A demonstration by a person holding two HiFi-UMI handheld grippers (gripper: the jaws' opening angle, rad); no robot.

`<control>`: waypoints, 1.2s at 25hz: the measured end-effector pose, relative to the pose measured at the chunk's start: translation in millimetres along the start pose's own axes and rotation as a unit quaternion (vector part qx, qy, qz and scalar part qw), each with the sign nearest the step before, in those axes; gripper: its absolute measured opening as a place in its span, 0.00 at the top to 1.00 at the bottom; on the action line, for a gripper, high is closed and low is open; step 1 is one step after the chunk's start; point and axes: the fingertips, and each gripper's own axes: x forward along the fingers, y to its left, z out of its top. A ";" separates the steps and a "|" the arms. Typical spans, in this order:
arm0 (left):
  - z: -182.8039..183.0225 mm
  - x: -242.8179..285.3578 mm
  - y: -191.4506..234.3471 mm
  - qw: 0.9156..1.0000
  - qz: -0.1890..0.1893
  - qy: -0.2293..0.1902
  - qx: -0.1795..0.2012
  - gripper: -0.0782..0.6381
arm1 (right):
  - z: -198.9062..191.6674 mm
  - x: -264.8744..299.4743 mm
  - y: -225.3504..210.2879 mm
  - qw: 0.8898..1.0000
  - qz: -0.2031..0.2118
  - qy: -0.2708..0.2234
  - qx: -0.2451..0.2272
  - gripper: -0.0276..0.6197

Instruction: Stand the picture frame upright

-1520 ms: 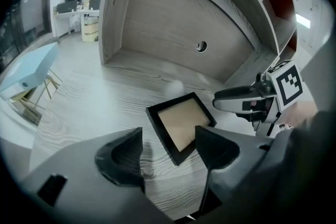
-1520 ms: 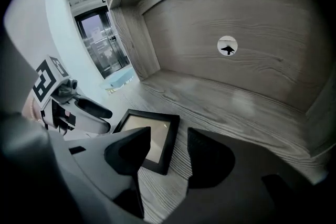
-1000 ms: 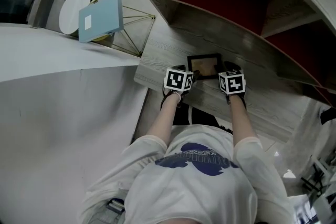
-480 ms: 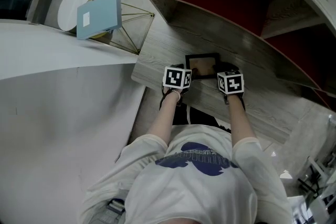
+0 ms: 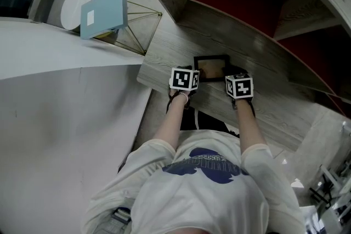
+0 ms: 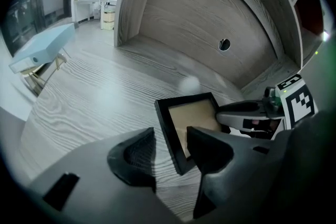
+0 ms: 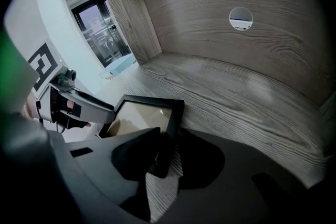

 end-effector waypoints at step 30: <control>8.0 0.5 -14.9 0.999 -0.030 -0.023 0.022 0.77 | -0.4 -21.9 -8.6 0.996 0.009 -0.069 0.058 0.85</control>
